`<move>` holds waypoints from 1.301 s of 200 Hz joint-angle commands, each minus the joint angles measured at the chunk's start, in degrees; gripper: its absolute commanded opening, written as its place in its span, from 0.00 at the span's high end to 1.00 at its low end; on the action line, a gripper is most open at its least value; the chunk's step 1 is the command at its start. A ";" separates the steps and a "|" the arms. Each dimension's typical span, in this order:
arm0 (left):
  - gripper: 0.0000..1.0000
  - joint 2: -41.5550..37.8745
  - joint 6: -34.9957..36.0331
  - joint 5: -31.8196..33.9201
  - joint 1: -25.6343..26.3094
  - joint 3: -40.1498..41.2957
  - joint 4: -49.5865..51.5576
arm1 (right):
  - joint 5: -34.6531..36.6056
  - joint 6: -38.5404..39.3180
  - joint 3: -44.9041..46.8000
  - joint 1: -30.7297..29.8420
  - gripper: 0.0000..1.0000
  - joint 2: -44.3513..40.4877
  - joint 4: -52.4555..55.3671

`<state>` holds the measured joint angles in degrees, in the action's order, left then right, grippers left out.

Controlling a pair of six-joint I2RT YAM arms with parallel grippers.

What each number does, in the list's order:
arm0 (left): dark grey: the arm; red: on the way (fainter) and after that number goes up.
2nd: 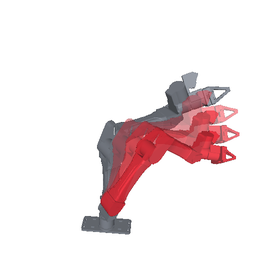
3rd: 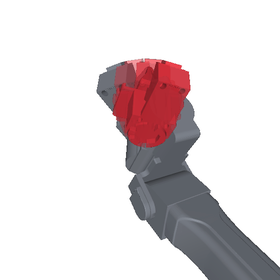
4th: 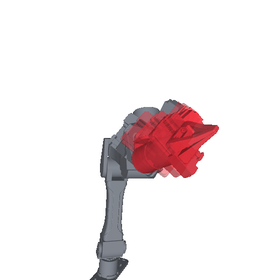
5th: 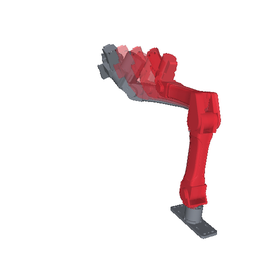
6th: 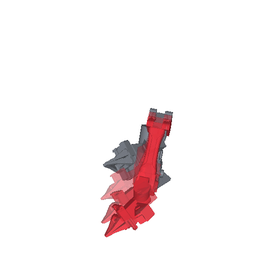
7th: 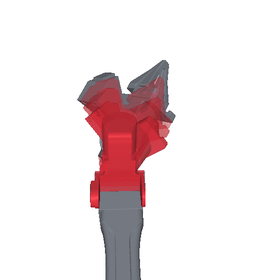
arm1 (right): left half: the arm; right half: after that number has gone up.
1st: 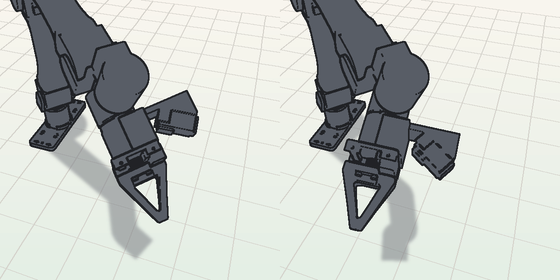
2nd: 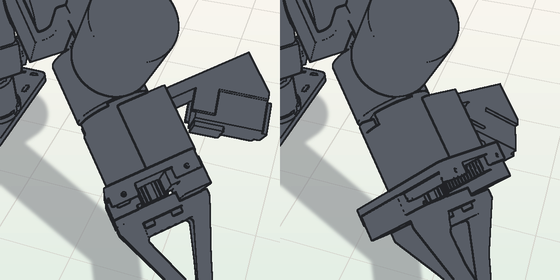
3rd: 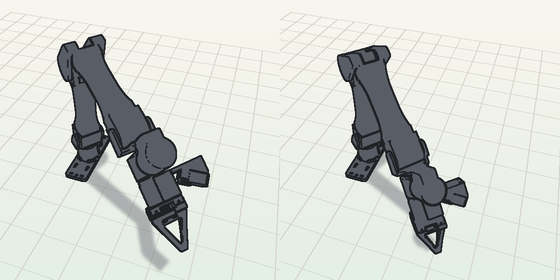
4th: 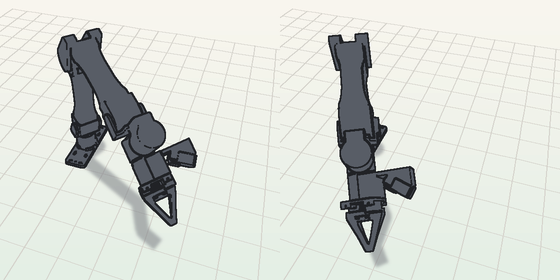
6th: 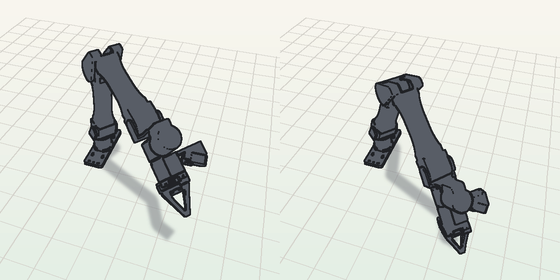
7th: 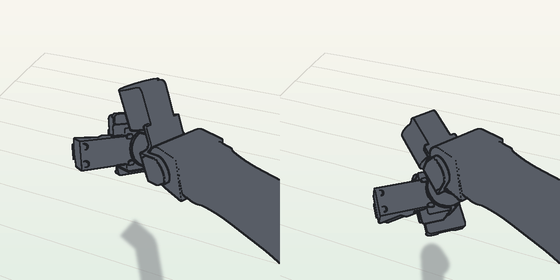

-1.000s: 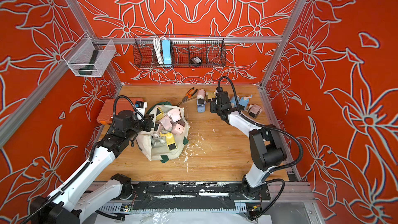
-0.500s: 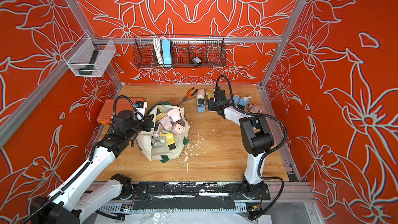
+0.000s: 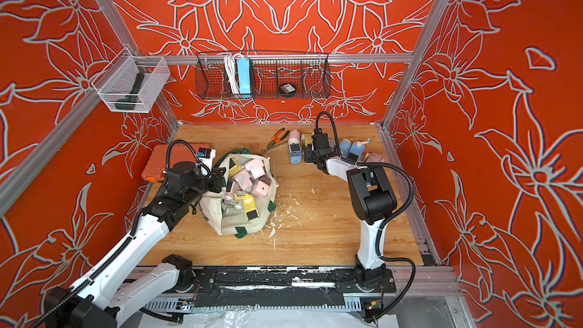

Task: Take out the pencil sharpeners from the tote bags
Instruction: Place the pencil sharpener at the center of the board.

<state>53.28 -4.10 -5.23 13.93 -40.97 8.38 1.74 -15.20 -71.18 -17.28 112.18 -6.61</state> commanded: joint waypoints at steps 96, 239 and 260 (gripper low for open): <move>1.00 0.34 -0.47 -0.39 0.30 0.87 2.10 | -0.39 0.57 0.73 -2.45 0.49 -1.44 0.79; 1.00 0.59 -0.56 -0.64 0.30 0.86 2.08 | -4.53 -0.70 3.06 -3.20 0.30 -6.15 1.52; 1.00 0.60 -0.56 -0.65 0.30 0.84 2.08 | -4.39 -0.88 3.56 -3.20 0.29 -7.61 1.64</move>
<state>53.43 -4.10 -5.28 13.96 -40.97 8.32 -1.87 -15.51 -68.71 -20.12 107.63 -5.39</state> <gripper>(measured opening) 0.047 0.703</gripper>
